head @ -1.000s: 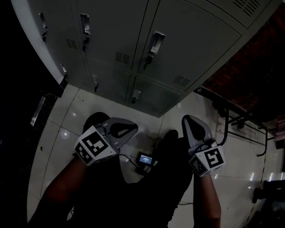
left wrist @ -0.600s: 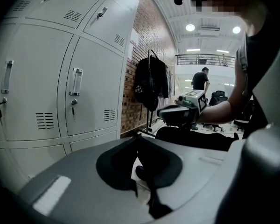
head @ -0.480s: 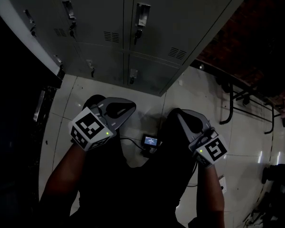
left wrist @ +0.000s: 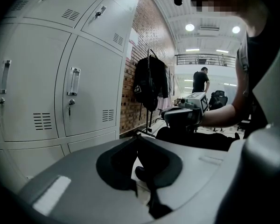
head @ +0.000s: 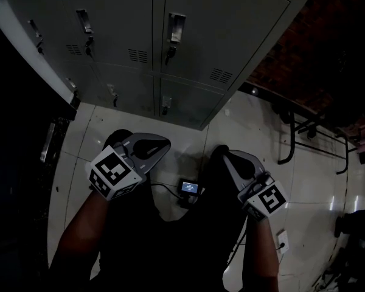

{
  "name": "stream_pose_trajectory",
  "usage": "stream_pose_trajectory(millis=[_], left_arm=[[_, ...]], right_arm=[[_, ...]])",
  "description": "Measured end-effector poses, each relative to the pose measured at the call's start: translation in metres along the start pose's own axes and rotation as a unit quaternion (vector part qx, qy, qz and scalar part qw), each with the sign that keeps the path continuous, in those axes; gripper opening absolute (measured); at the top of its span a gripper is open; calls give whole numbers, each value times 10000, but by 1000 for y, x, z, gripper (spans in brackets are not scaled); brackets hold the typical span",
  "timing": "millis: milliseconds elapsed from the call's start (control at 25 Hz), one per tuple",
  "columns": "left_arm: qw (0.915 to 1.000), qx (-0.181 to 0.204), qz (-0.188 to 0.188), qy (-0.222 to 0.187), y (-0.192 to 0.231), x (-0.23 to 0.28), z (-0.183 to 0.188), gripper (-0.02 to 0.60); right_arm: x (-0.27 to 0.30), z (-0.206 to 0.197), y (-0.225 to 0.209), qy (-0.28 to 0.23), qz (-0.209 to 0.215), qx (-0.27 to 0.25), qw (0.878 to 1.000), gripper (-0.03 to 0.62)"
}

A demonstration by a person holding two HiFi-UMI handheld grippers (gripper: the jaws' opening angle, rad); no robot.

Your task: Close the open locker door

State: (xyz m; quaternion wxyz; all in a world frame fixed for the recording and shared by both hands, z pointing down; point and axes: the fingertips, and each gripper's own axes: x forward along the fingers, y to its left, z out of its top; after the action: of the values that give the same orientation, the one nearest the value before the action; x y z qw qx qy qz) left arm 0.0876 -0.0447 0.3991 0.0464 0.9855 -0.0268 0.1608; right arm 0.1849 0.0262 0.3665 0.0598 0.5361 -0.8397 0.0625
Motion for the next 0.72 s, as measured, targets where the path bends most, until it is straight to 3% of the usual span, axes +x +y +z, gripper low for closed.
stream_pose_trajectory(millis=[720], left_arm=[[10000,-11,6,-27,2,-2,2,12]], right_arm=[[2,1,-1,-25,-13,21,10000,2]])
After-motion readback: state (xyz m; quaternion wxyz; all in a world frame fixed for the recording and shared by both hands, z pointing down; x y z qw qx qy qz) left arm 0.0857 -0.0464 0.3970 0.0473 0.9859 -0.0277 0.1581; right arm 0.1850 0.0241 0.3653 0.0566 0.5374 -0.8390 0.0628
